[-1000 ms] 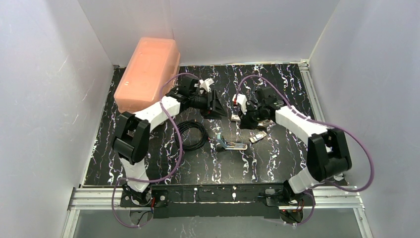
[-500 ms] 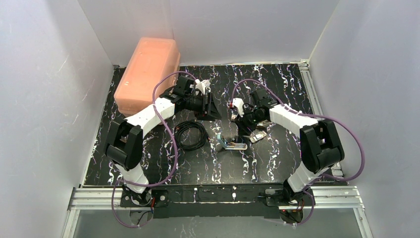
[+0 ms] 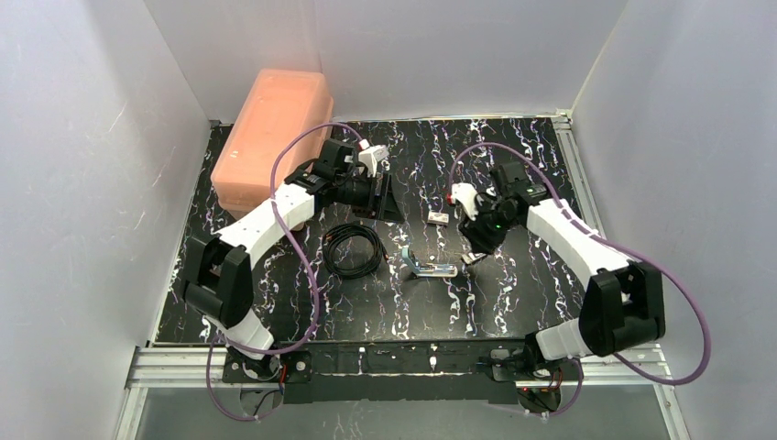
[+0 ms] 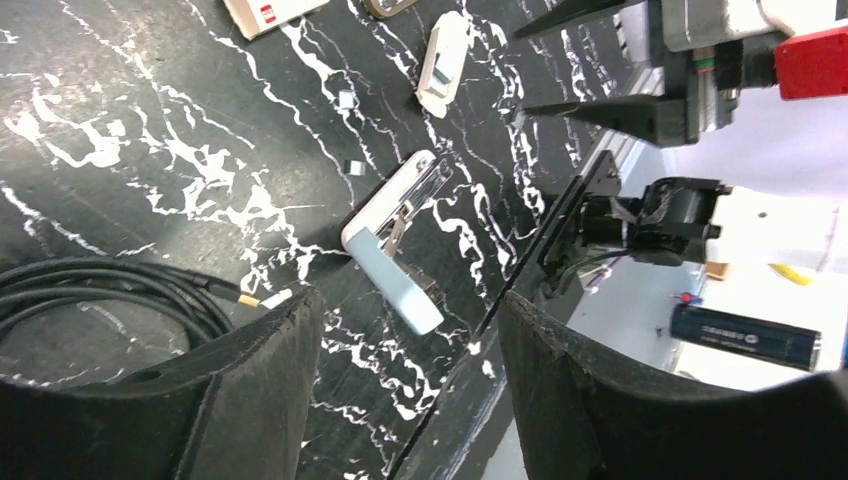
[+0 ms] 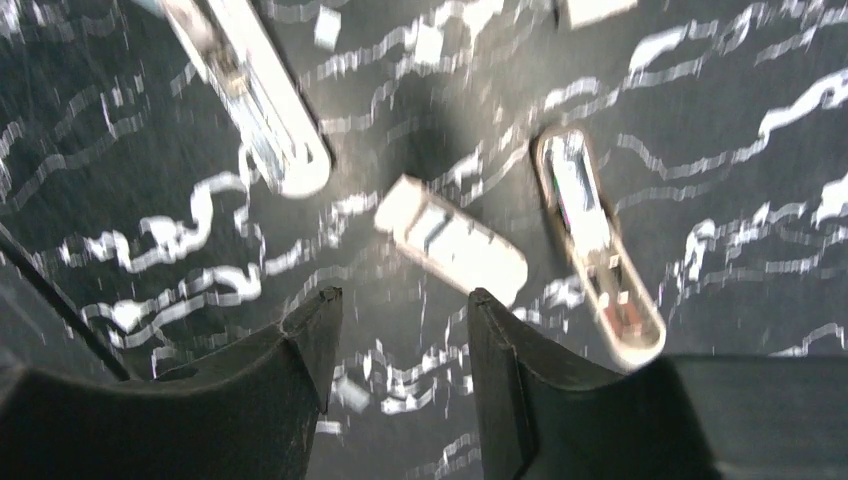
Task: Load the staples into the stapler
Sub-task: Pick up the staple from the center of the board.
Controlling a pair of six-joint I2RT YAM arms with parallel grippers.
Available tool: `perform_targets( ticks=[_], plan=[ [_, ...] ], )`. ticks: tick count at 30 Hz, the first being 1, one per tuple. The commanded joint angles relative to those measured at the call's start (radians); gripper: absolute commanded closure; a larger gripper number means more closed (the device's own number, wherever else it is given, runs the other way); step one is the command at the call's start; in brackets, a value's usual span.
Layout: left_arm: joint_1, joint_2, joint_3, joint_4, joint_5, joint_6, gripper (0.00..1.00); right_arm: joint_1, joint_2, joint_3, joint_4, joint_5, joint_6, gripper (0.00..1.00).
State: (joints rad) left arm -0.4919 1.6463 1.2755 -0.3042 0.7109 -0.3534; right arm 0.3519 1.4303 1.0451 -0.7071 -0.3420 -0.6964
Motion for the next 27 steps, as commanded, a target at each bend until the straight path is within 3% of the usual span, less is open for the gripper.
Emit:
perform_targets(
  ticks=[1, 6, 17, 27],
  plan=[
    [0.007, -0.090, -0.022, -0.061, -0.063, 0.165, 0.35, -0.062, -0.075, 0.011, -0.320, 0.098, -0.212, 0.42],
    [0.007, -0.117, -0.045, -0.053, -0.071, 0.242, 0.29, -0.103, -0.126, -0.090, -0.428, 0.165, -0.380, 0.38],
    [0.007, -0.158, -0.082, -0.022, -0.008, 0.393, 0.24, -0.108, -0.127, -0.252, -0.270, 0.195, -0.575, 0.37],
    [0.008, -0.136, -0.083, 0.000, 0.017, 0.404, 0.23, -0.109, -0.104, -0.327, -0.162, 0.214, -0.670, 0.39]
  ],
)
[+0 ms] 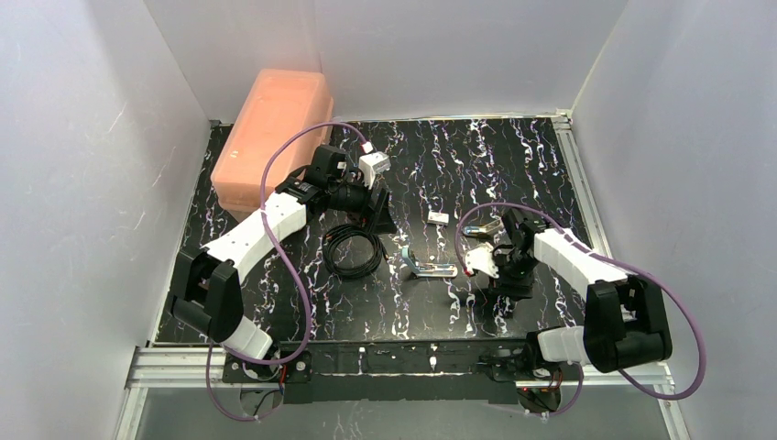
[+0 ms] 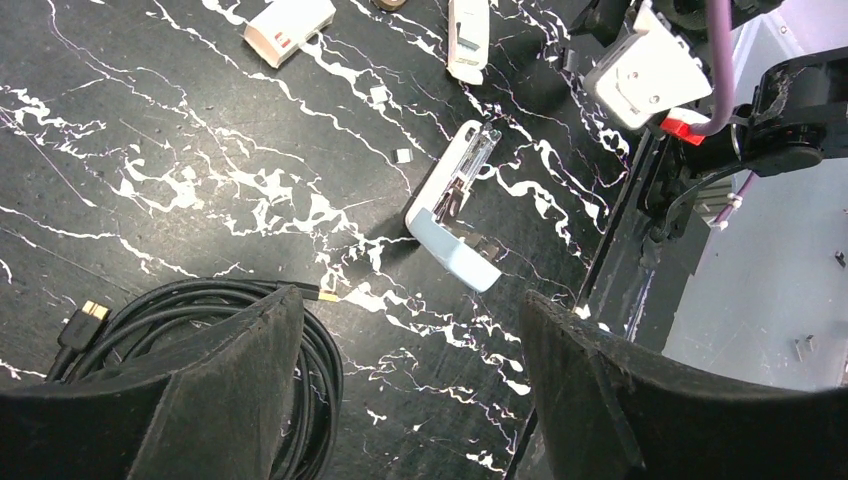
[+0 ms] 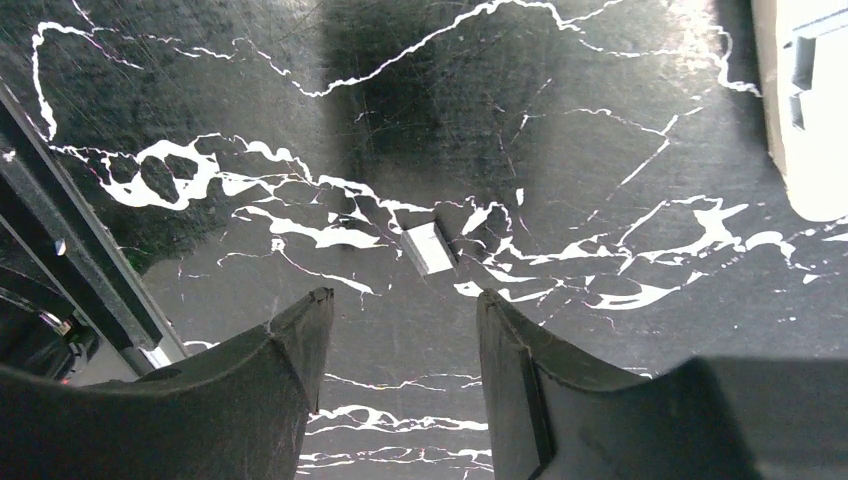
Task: Load the staples into the stapler
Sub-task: Pick up the staple from the center of the board.
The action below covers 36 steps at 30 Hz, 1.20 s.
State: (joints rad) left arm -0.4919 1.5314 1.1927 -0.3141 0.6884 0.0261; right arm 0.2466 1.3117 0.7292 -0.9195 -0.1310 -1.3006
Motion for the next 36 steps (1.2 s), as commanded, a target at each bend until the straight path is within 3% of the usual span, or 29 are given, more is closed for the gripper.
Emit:
perform_targets(
  ticks=[1, 15, 36],
  plan=[
    [0.008, -0.018, 0.001, 0.007, 0.042, 0.028, 0.23, -0.004, 0.024, -0.011, 0.050, -0.002, -0.072, 0.39],
    [0.010, -0.024, -0.005, 0.000, 0.024, 0.064, 0.23, -0.004, 0.070, -0.049, 0.091, -0.035, -0.109, 0.45],
    [0.010, -0.037, -0.017, 0.029, 0.007, 0.049, 0.22, -0.004, -0.013, -0.105, 0.078, -0.077, 0.009, 0.81]
  ],
)
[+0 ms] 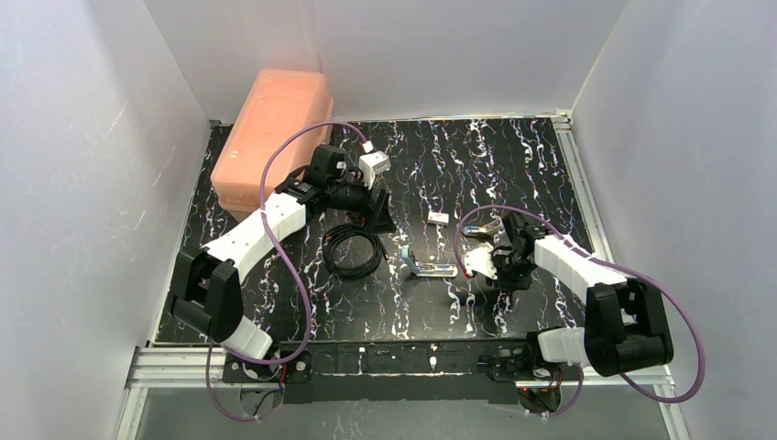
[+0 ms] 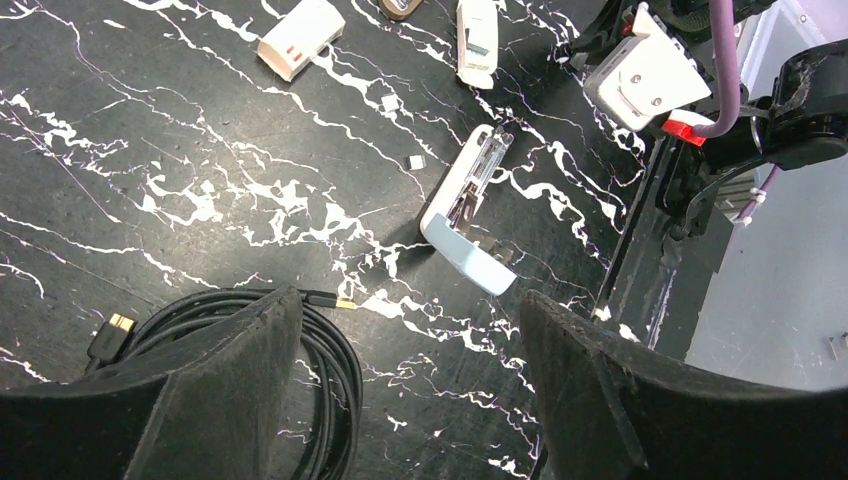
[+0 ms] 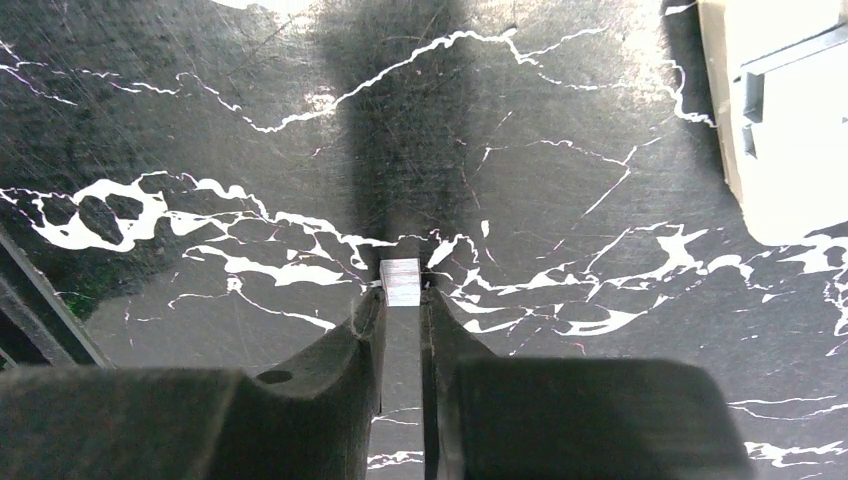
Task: Load the staples into the stapler
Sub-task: Pick up the staple from the center of the board.
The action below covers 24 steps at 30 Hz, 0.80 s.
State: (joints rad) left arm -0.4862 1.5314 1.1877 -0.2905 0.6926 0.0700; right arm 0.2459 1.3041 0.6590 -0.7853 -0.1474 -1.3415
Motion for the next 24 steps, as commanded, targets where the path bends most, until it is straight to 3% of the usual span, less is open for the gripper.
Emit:
perform_targets(
  ticks=[1, 10, 18, 24],
  plan=[
    [0.005, -0.038, -0.014, 0.007, 0.002, 0.005, 0.22, -0.003, -0.008, -0.032, -0.060, -0.064, 0.058, 0.82],
    [0.004, -0.045, -0.028, 0.041, 0.021, -0.058, 0.22, -0.003, -0.017, 0.073, -0.091, -0.147, 0.114, 0.84],
    [0.004, -0.025, -0.035, 0.139, 0.100, -0.361, 0.22, -0.003, -0.021, 0.283, -0.119, -0.287, 0.237, 0.85],
    [-0.033, 0.044, 0.045, 0.163, 0.165, -0.585, 0.21, 0.026, -0.008, 0.479, -0.085, -0.418, 0.409, 0.85]
  ],
)
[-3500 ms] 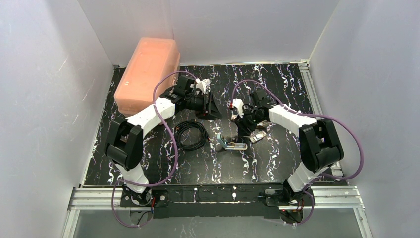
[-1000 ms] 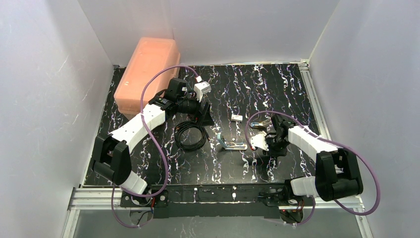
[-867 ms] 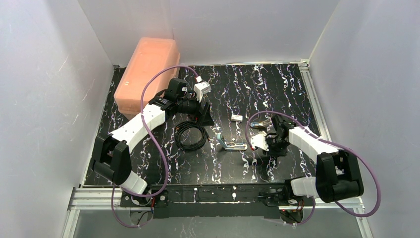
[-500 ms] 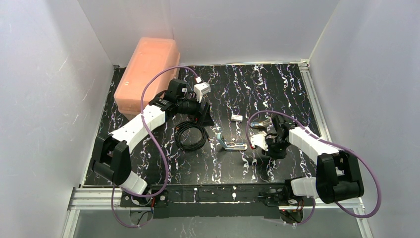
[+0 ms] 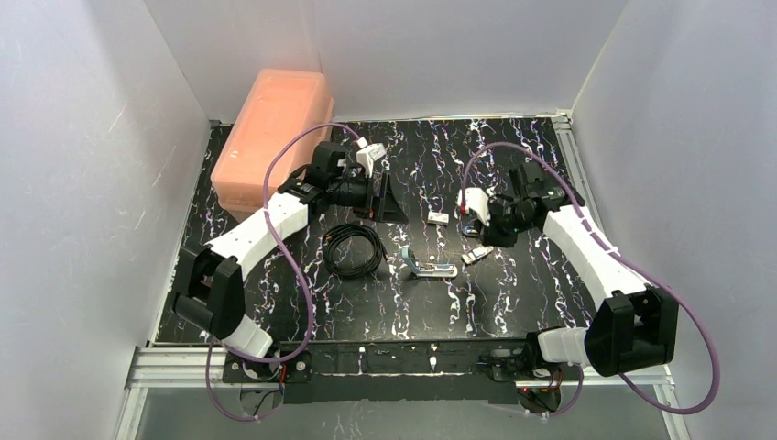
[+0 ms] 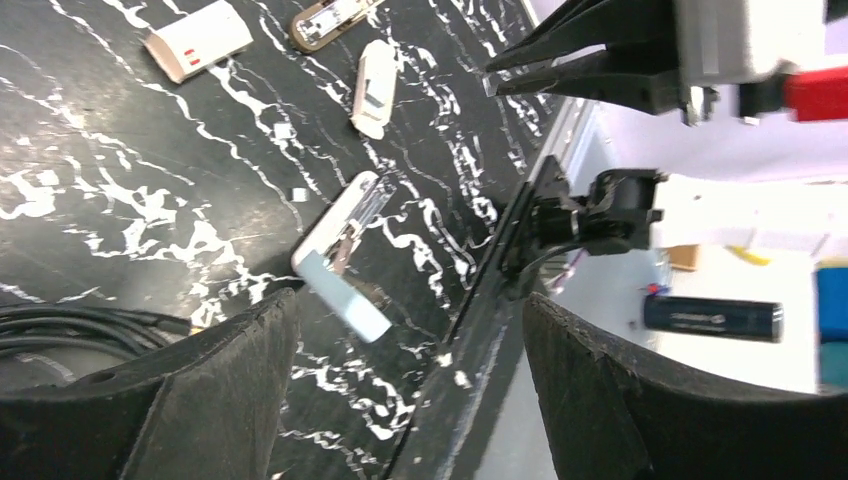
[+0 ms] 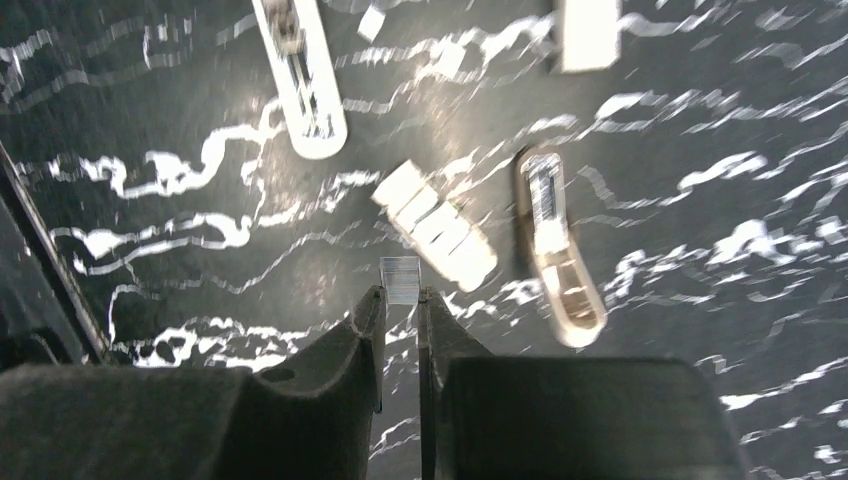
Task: Load the staples into the stapler
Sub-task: Pick up the staple from the center of the board.
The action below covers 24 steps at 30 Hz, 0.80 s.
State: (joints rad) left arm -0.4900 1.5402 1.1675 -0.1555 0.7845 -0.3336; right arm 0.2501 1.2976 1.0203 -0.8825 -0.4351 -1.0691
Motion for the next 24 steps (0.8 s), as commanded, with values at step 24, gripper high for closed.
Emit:
perform_targets(
  ticks=[24],
  plan=[
    [-0.166, 0.326, 0.415, -0.004, 0.033, -0.489, 0.50, 0.068, 0.003, 0.265, 0.160, -0.205, 0.384, 0.84]
  ],
)
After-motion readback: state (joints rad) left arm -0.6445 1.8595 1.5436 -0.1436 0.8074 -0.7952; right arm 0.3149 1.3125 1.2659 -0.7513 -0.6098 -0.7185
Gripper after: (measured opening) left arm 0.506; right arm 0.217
